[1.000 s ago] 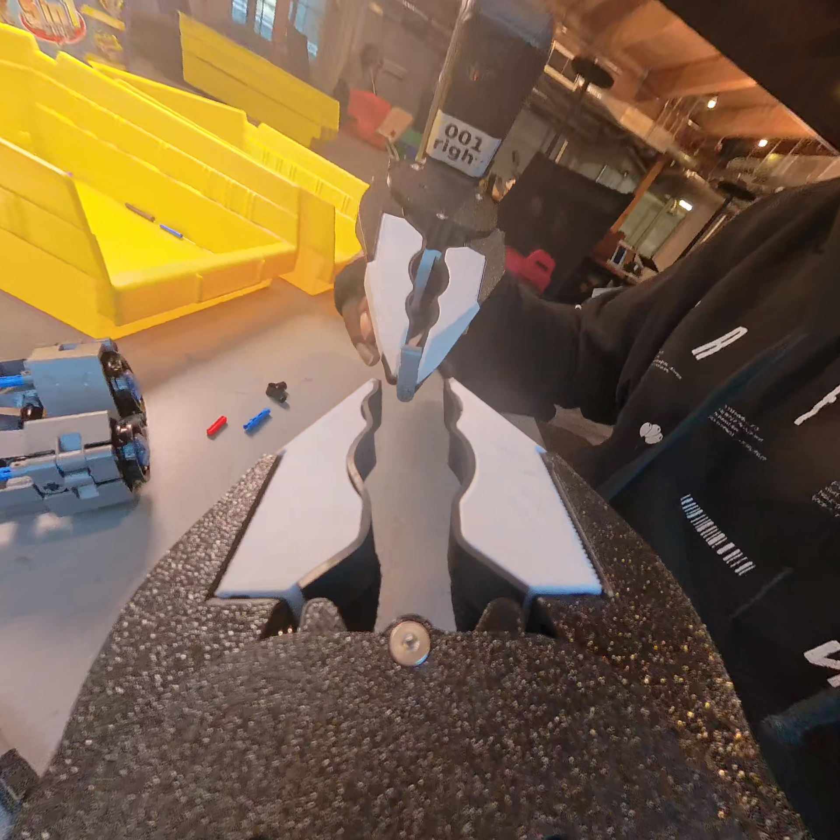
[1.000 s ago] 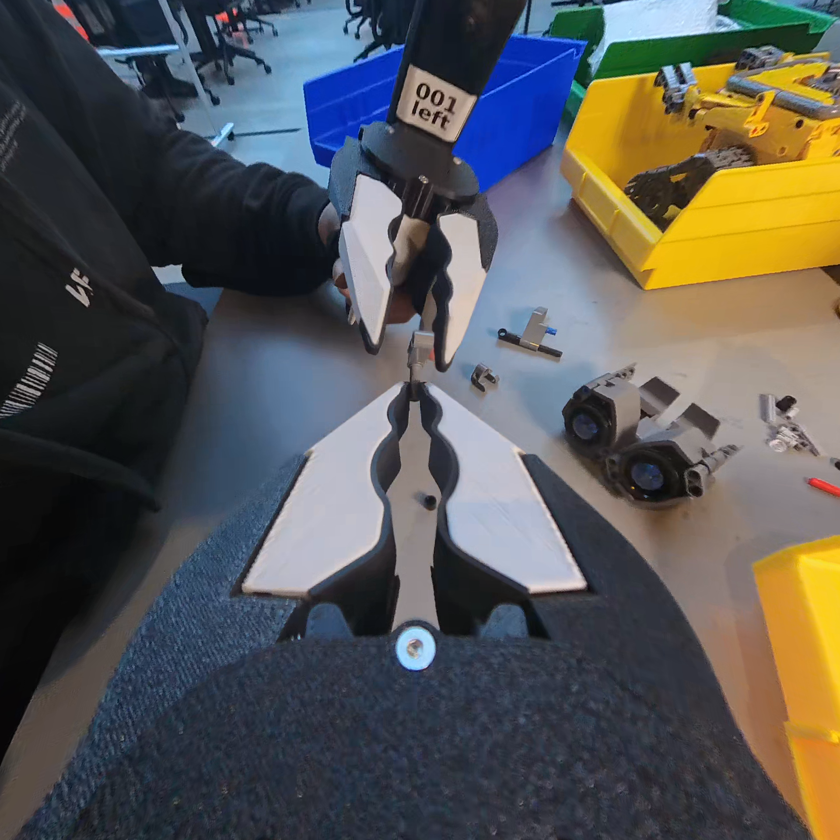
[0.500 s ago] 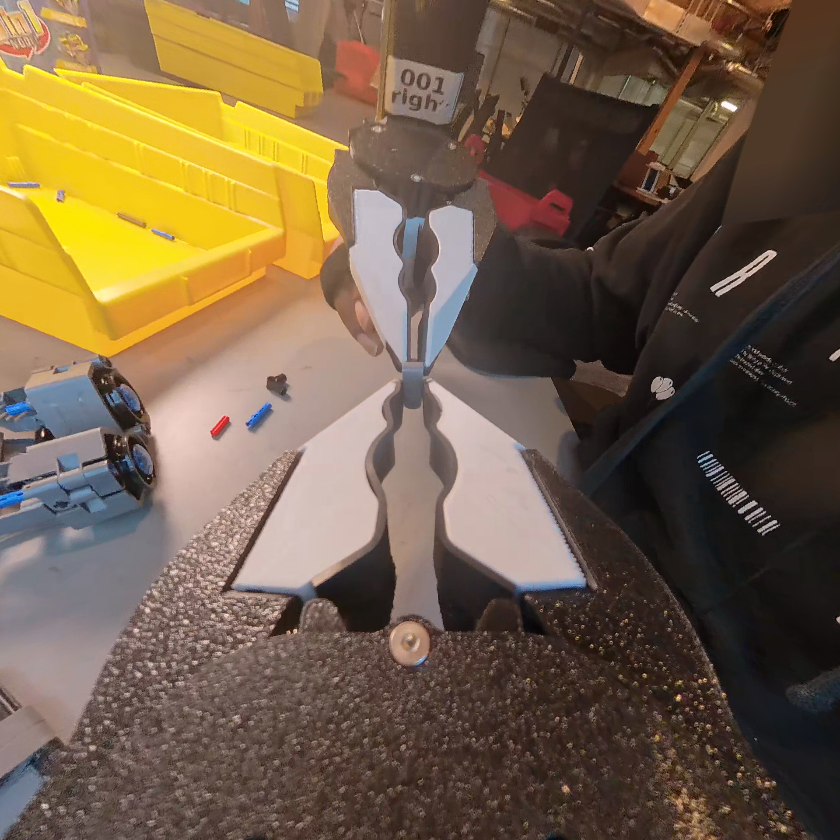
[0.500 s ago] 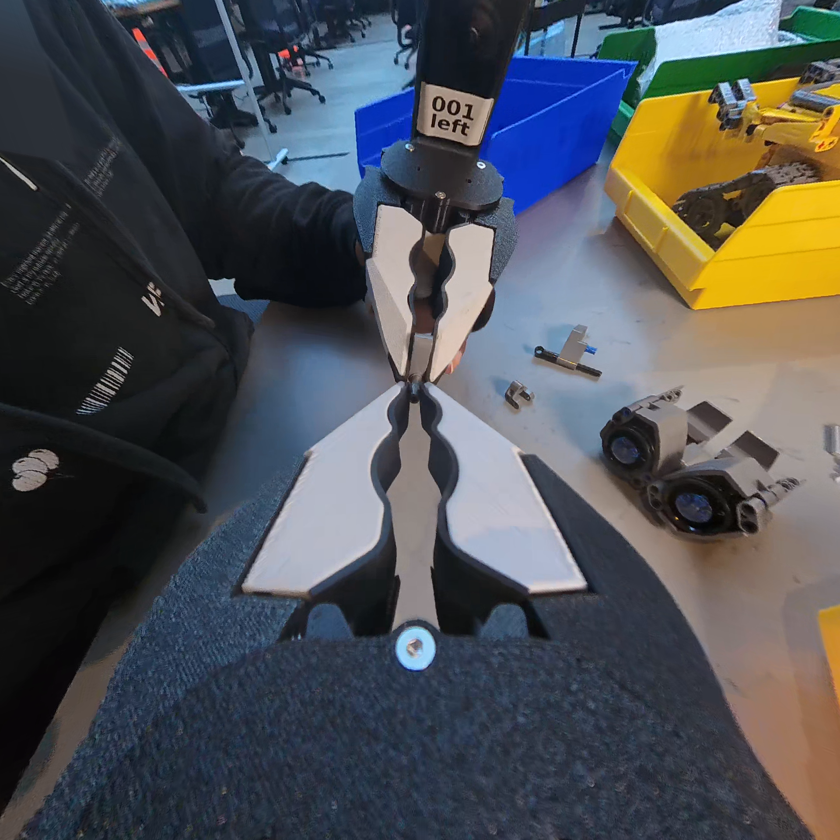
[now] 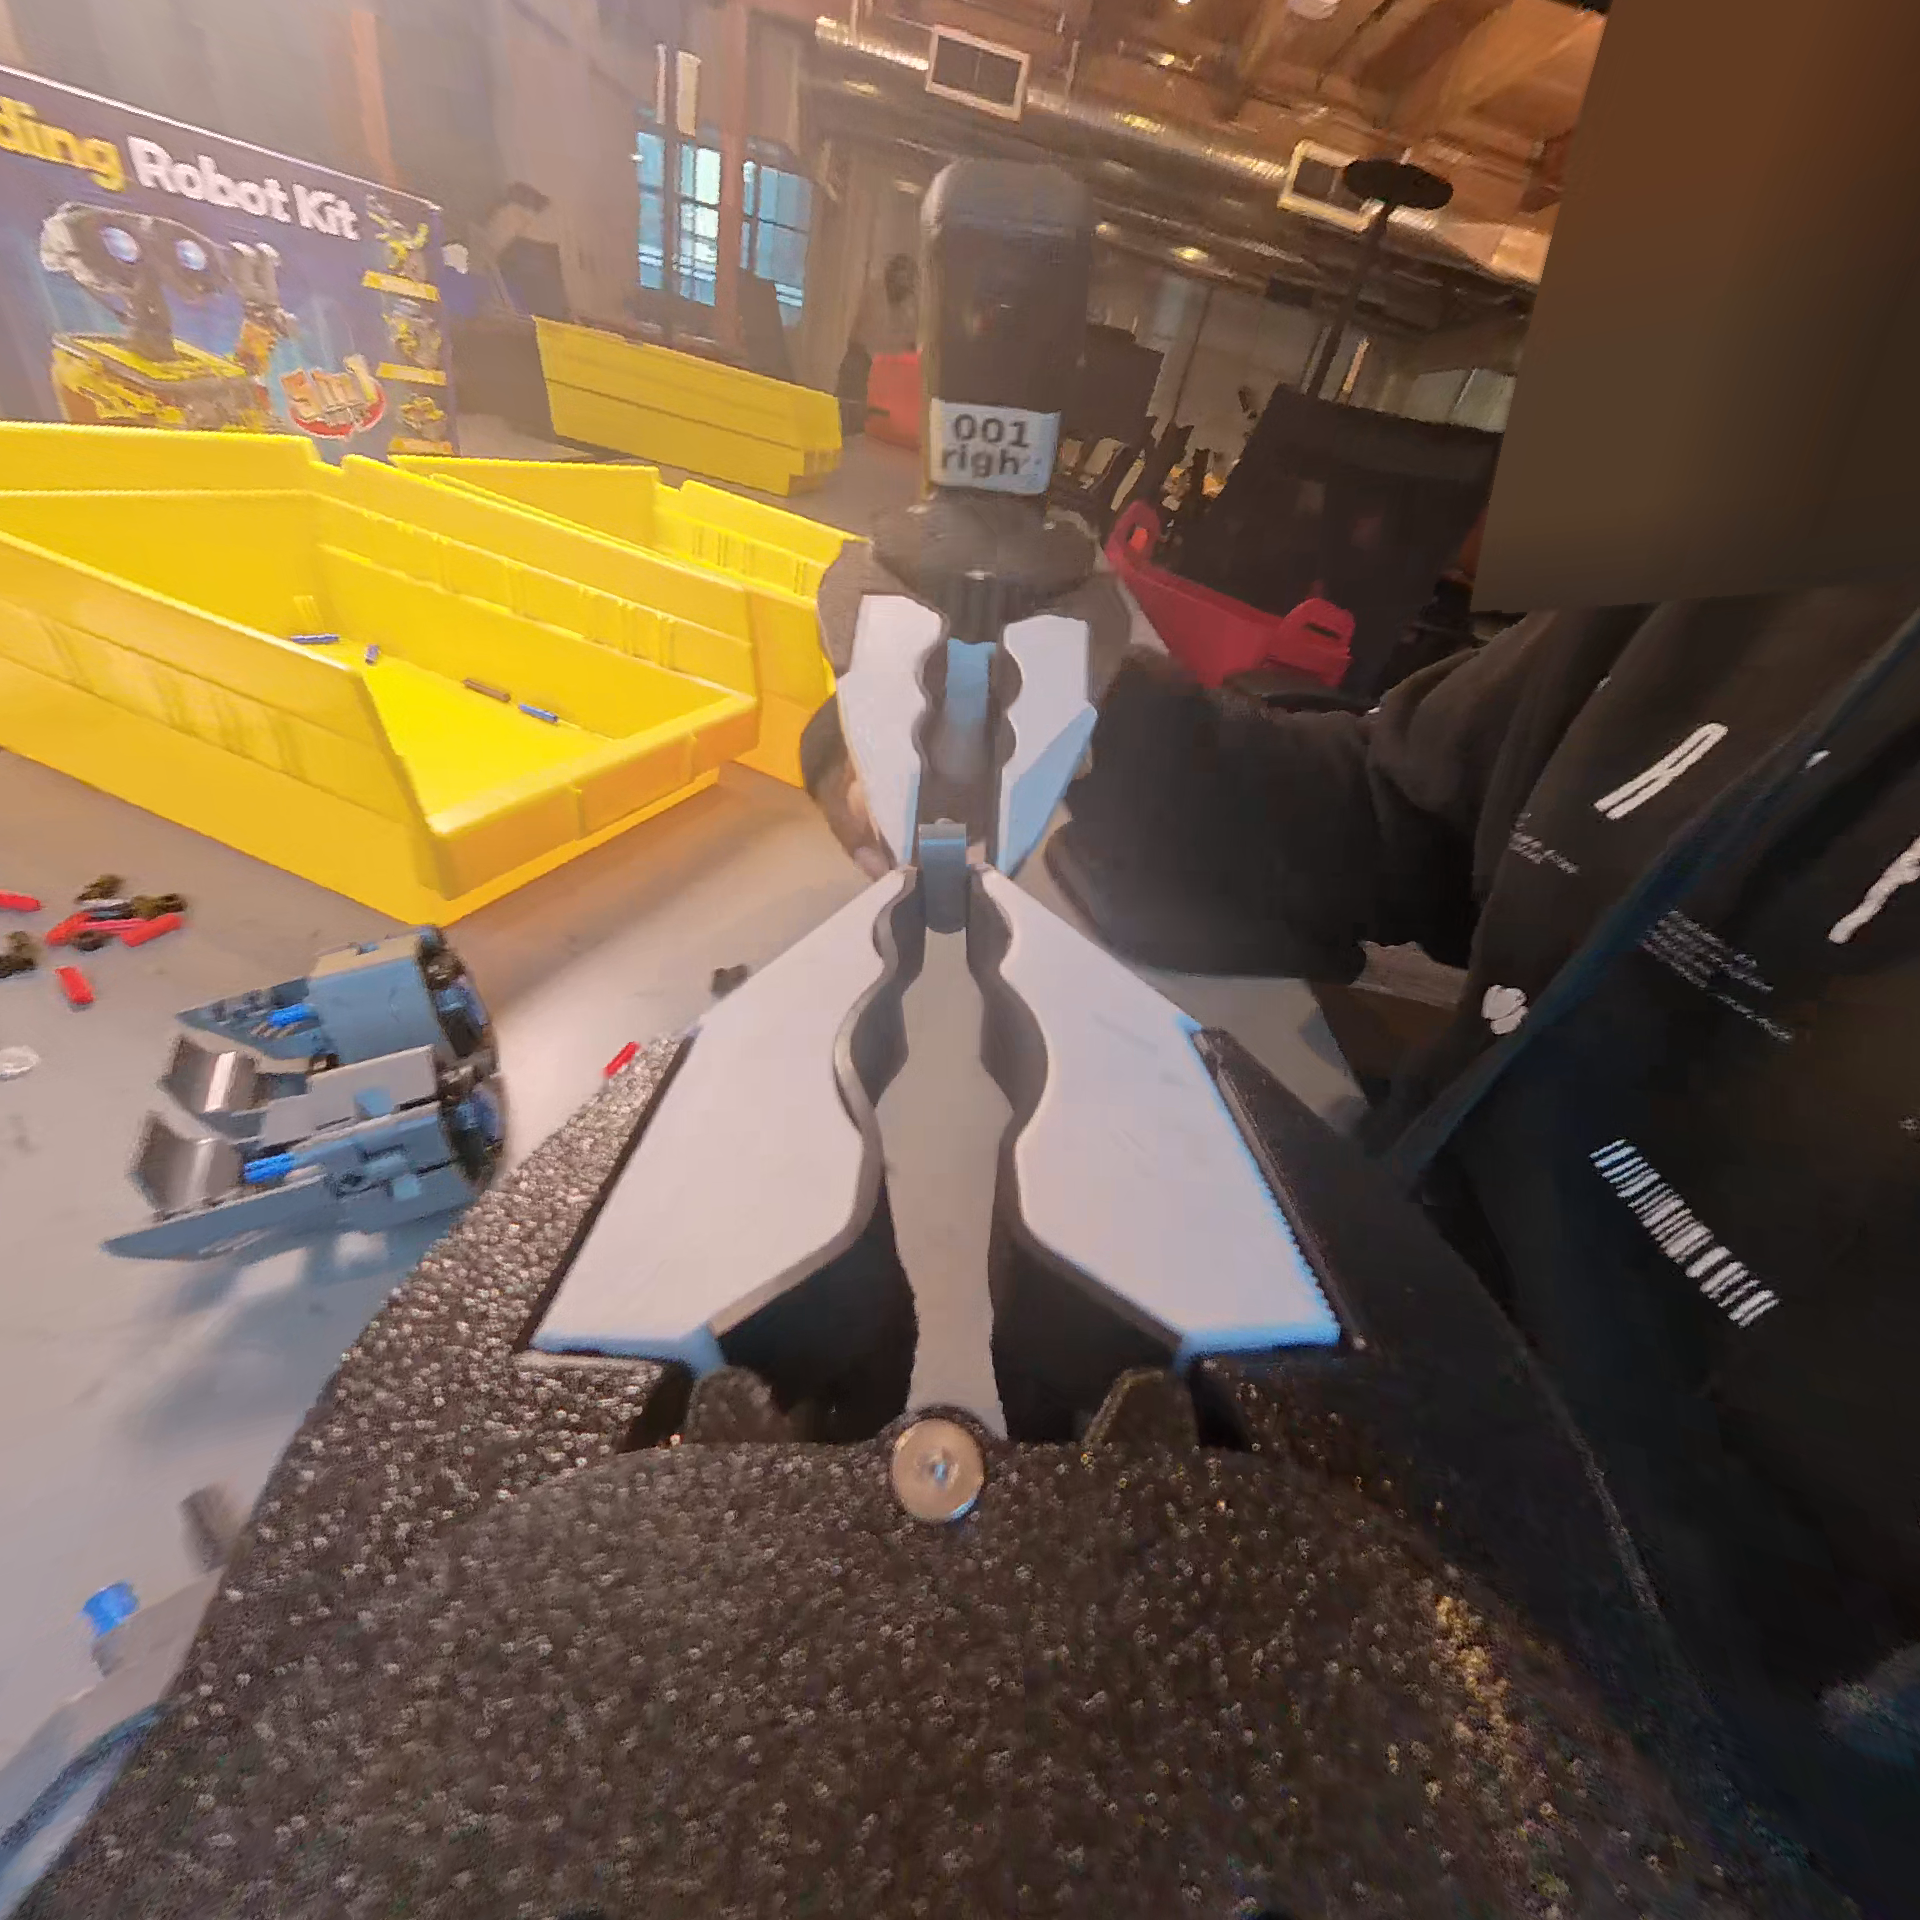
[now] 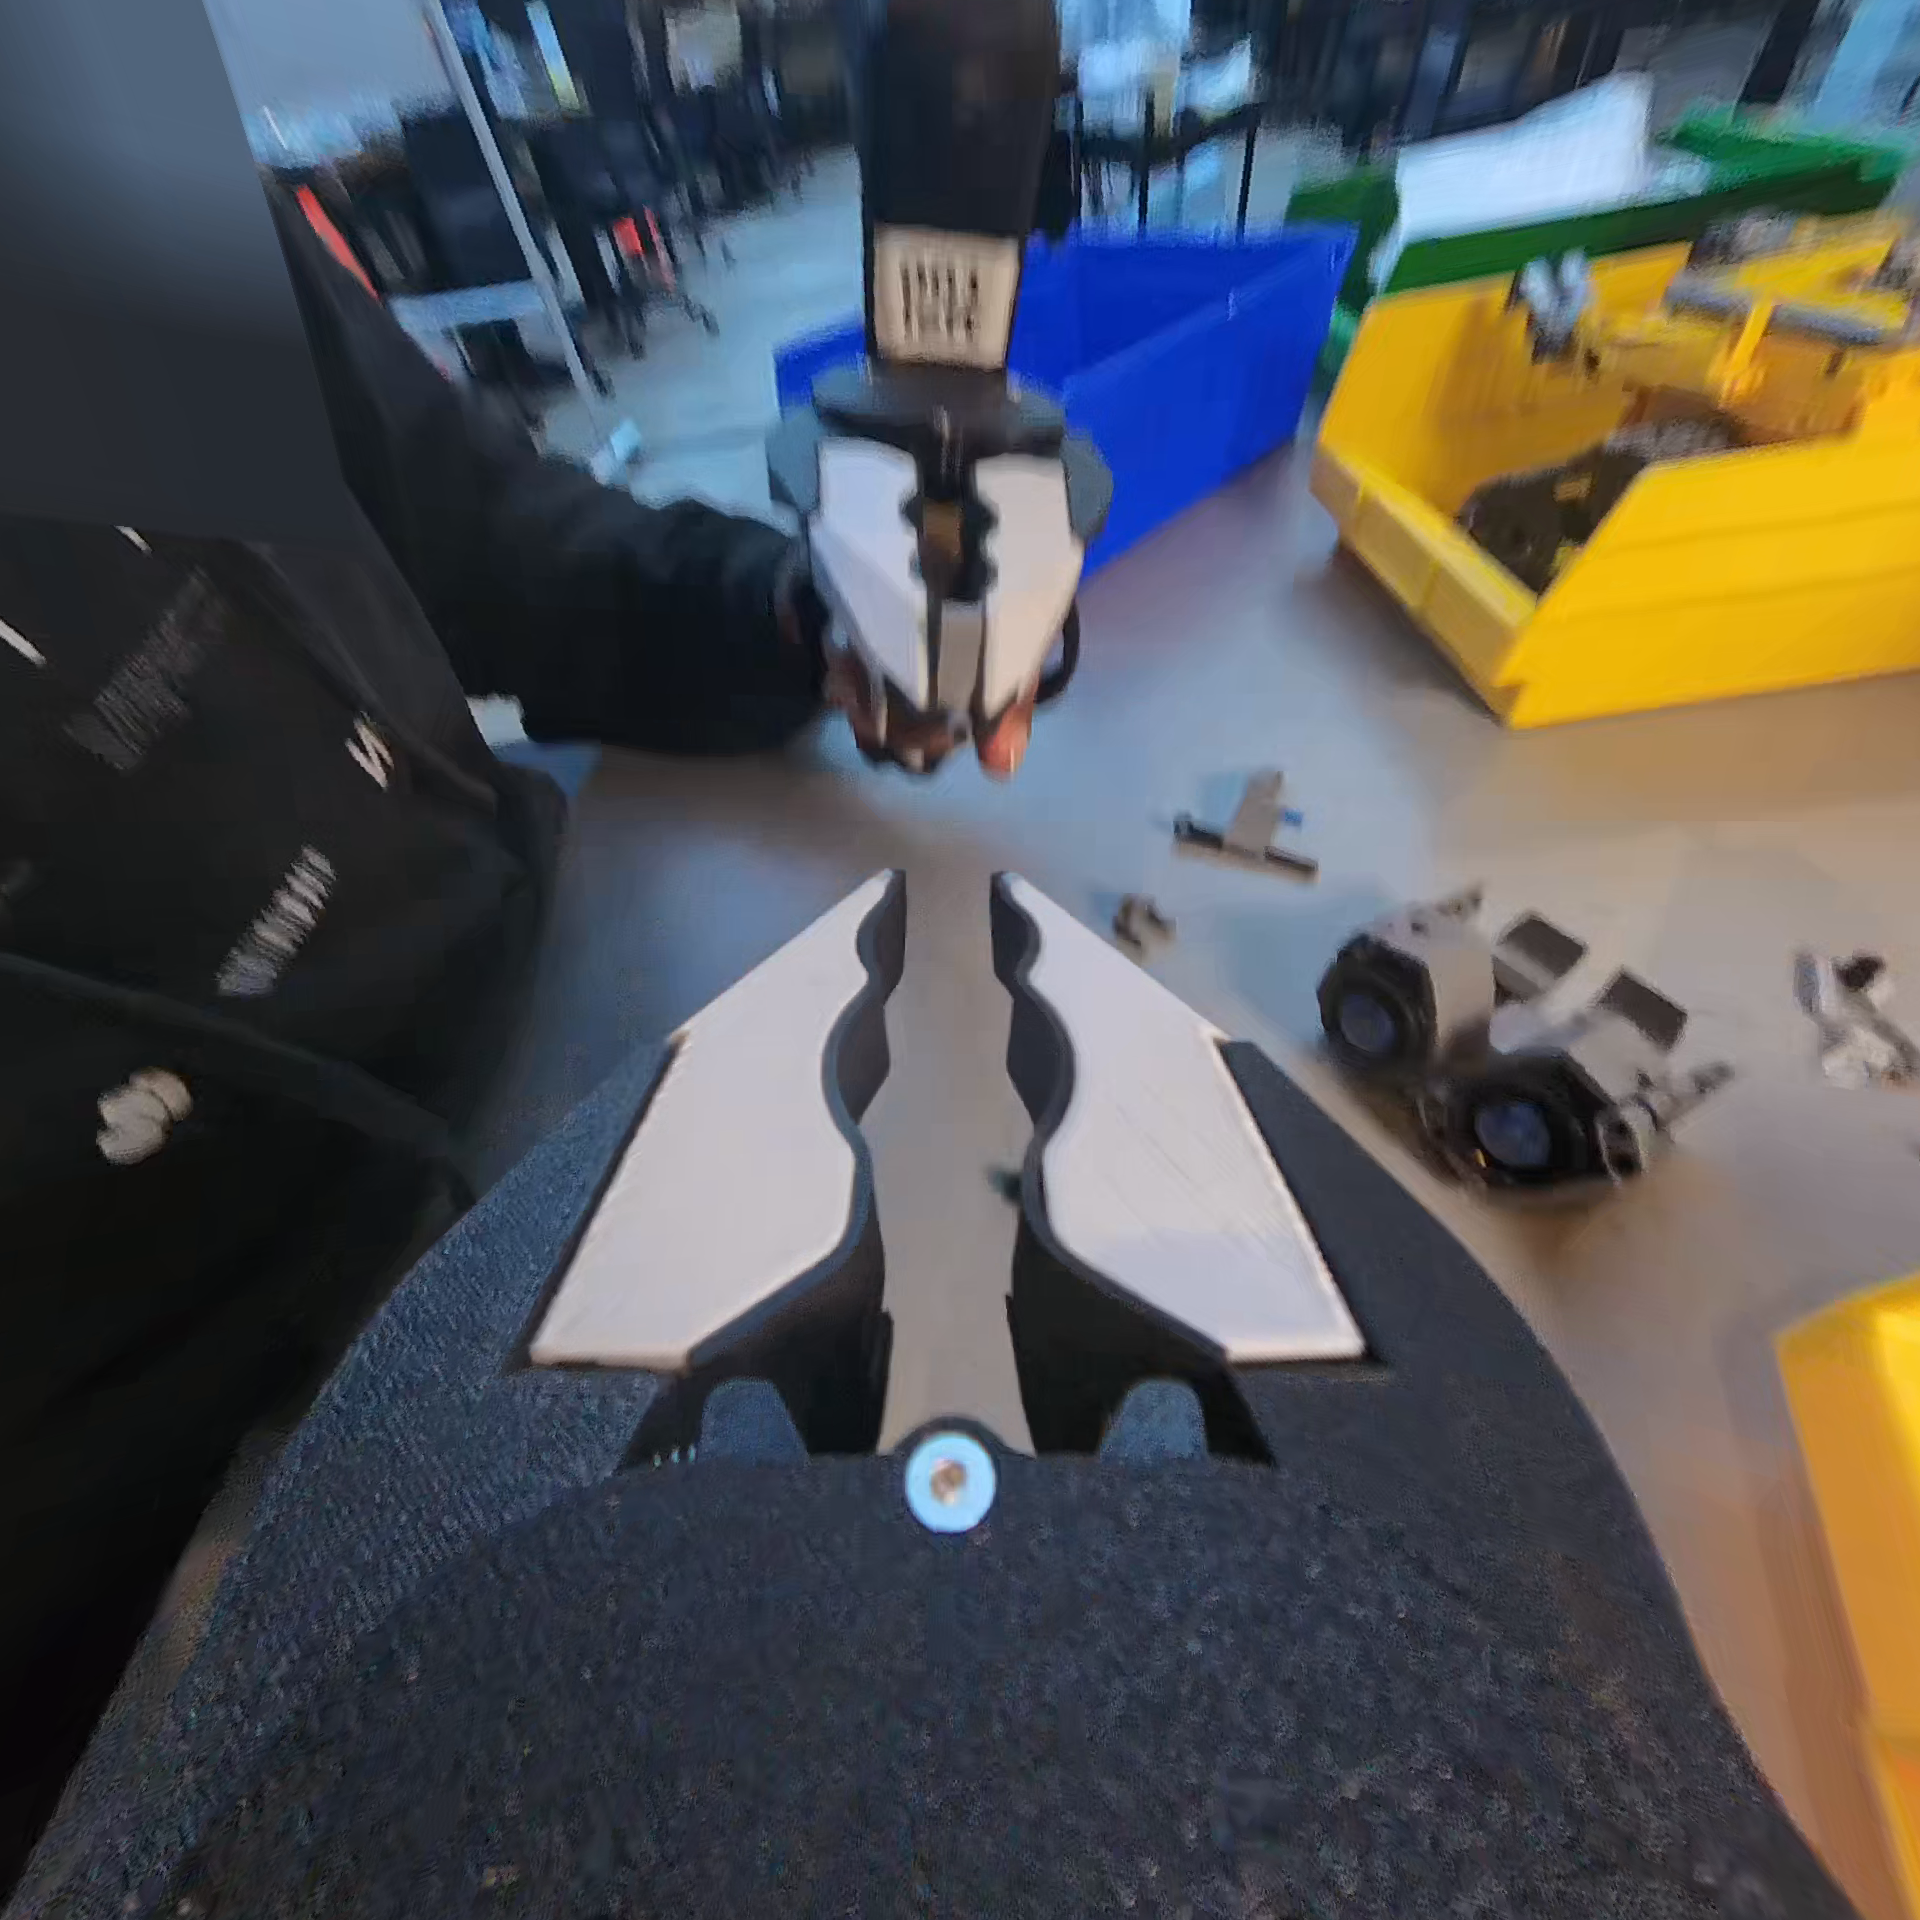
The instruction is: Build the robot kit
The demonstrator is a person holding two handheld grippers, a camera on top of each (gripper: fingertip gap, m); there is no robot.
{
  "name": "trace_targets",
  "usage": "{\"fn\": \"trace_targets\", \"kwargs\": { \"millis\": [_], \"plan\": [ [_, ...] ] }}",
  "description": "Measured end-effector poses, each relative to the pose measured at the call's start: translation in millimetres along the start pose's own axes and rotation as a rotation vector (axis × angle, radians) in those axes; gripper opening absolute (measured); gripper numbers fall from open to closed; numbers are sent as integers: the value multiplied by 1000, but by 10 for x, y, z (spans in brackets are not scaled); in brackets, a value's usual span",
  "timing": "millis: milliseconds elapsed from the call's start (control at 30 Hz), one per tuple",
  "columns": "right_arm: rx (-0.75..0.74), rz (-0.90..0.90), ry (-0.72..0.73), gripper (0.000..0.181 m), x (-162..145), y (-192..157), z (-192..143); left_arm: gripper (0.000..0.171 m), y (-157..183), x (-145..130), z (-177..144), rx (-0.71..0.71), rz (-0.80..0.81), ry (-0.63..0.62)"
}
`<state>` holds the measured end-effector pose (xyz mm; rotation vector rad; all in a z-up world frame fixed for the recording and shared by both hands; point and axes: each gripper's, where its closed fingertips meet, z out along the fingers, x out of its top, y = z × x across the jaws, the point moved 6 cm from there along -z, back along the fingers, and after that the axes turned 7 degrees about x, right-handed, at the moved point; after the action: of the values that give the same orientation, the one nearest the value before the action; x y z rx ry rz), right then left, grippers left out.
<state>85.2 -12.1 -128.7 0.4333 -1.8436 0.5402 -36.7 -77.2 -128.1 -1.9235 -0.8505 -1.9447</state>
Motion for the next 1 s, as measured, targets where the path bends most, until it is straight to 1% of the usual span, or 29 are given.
{"fn": "trace_targets", "kwargs": {
  "millis": [67,100,133,233,367,467,633,700,800,833,867,900,933,1000],
  "plan": [
    [-49,-22,-305,16,-300,62,-24,7,-77,-20,-54,60,43,-40],
    [-86,-42,-423,16,-433,114,-11,7,-108,-34,-72,80,53,-57],
    [-68,-38,-509,16,-540,120,27,7,-134,-51,-82,94,59,-73],
    [-18,-41,-620,16,-631,135,167,7,-185,-119,-83,128,83,-133],
    [18,-103,-791,16,-629,187,262,6,-235,-182,-94,158,96,-189],
    [72,-139,-885,16,-619,191,337,7,-254,-205,-110,165,99,-209],
    [114,-167,-971,15,-617,213,400,7,-254,-167,-145,174,107,-199],
    [118,-167,-998,6,-655,229,417,7,-255,-161,-154,176,108,-198],
    [121,-137,-945,5,-670,233,403,7,-253,-160,-158,171,100,-197],
    [120,-123,-904,4,-682,224,375,7,-244,-160,-154,165,97,-195],
    [107,-102,-831,4,-668,223,336,7,-230,-159,-147,156,92,-192],
    [87,-70,-713,4,-608,225,288,7,-209,-148,-139,140,82,-180],
    [71,-30,-558,4,-506,224,228,7,-186,-131,-132,121,67,-162],
    [26,40,-190,5,-248,223,86,7,-136,-103,-114,88,44,-132]
  ]
}}
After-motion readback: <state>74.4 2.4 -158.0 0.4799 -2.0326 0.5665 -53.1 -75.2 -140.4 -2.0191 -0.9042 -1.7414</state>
